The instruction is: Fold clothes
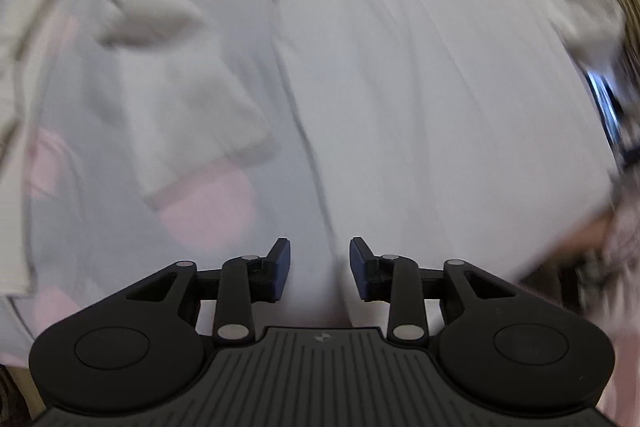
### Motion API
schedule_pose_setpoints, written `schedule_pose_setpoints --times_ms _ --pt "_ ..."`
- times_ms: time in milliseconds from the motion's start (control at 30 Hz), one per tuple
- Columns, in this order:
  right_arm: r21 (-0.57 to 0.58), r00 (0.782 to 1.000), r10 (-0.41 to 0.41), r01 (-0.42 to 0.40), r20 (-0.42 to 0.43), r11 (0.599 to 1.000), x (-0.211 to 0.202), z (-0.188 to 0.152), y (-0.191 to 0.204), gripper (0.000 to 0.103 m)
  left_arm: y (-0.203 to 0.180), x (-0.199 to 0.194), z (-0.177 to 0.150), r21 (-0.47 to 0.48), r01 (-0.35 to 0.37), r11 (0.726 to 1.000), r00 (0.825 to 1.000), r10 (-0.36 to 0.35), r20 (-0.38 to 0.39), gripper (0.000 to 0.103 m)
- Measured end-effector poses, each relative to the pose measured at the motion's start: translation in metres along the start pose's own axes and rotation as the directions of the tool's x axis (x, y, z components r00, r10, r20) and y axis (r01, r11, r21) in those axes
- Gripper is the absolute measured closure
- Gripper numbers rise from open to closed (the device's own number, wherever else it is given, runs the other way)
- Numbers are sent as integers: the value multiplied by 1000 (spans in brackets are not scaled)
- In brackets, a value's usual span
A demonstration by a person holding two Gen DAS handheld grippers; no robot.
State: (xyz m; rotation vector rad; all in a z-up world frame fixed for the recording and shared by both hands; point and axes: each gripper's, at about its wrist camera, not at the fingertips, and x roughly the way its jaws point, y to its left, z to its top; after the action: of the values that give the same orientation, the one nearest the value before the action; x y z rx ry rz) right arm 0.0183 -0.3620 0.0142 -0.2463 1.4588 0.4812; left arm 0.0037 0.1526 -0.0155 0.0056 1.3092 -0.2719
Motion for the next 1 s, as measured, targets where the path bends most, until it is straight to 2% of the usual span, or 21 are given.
schedule_pose_setpoints --times_ms 67,167,367,567,633,667,767,900,1000 --pt "20 998 -6 5 62 1000 -7 9 -2 67 6 -4 12 -32 -28 999 997 31 75 63" --pt "53 990 4 -12 139 999 -11 23 -2 64 2 3 24 -9 -58 998 991 59 123 61" --pt "58 971 -6 -8 240 998 -1 49 13 64 8 28 38 -36 -115 993 987 118 108 59" --pt "71 957 61 -85 284 994 18 80 29 64 15 49 48 -100 -155 983 983 163 88 57" --pt "43 949 83 -101 304 994 15 86 37 64 23 55 50 -138 -188 973 979 197 60 62" --pt "32 945 92 -107 315 994 14 89 40 64 28 56 51 -163 -196 967 977 206 48 72" --pt "14 938 112 -123 329 992 14 94 47 63 39 53 53 -209 -198 958 976 212 48 92" --pt "-9 945 119 -122 304 992 21 98 51 61 41 26 53 -212 -187 959 970 214 114 96" --pt "-29 947 128 -125 295 992 21 98 54 59 52 -14 57 -239 -200 950 948 249 198 97"
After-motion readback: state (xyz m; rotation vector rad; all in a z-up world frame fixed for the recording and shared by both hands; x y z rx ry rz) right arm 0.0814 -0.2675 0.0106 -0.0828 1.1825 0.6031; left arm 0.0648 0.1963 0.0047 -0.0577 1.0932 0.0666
